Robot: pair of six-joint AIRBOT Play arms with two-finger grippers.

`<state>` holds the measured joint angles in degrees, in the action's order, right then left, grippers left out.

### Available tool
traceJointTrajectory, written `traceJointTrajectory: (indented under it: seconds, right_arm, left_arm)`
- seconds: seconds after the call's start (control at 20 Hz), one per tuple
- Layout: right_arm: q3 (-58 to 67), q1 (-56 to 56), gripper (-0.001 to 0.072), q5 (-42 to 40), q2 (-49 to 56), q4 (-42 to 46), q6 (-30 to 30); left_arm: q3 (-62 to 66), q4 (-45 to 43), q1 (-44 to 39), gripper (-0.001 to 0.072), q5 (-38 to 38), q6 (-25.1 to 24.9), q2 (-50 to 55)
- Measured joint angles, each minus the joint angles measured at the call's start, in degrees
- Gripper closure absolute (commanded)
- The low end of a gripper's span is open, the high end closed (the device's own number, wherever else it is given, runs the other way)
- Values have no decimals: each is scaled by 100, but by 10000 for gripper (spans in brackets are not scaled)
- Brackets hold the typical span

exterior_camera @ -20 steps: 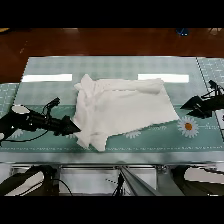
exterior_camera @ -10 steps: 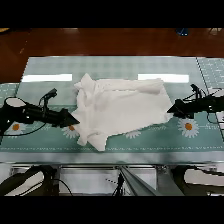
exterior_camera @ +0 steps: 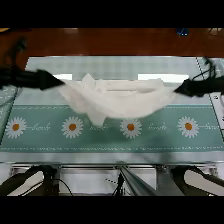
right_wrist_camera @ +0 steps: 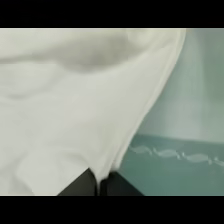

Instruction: Fold the shirts.

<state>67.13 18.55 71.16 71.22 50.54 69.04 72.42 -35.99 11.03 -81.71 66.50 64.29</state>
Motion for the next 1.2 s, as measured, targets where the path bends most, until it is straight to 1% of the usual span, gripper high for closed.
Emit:
traceJointTrajectory:
  seconds: [0.15,0.35,0.45,0.55,0.75,0.9,1.05,1.2]
  right_arm:
    - [1263,-7,678,-411,-949,-31,234]
    - [2804,-11,678,-962,-1934,560,903]
    - [3340,-11,678,-1003,-2317,977,1220]
    - [3674,-11,678,-914,-2662,1405,1497]
    - [3939,-11,678,-63,-3119,2096,1805]
    - [4002,-11,679,804,-3180,2479,1762]
    - [4024,-11,679,1823,-2859,2658,1556]
    - [4028,-13,679,2535,-2173,2723,1423]
  left_arm:
    - [1762,81,382,679,-111,328,-223]
    - [3799,116,925,680,-164,940,-551]
    - [4365,11,1139,680,-190,1209,-826]
    - [4656,-302,1268,680,-278,1445,-1163]
    - [4887,-1049,1366,680,-774,1799,-1720]
    - [4784,-1316,1390,680,-1434,1937,-1878]
    - [4205,-1390,1388,680,-1941,1993,-1934]
    - [3182,-1405,1316,681,-2103,2015,-1888]
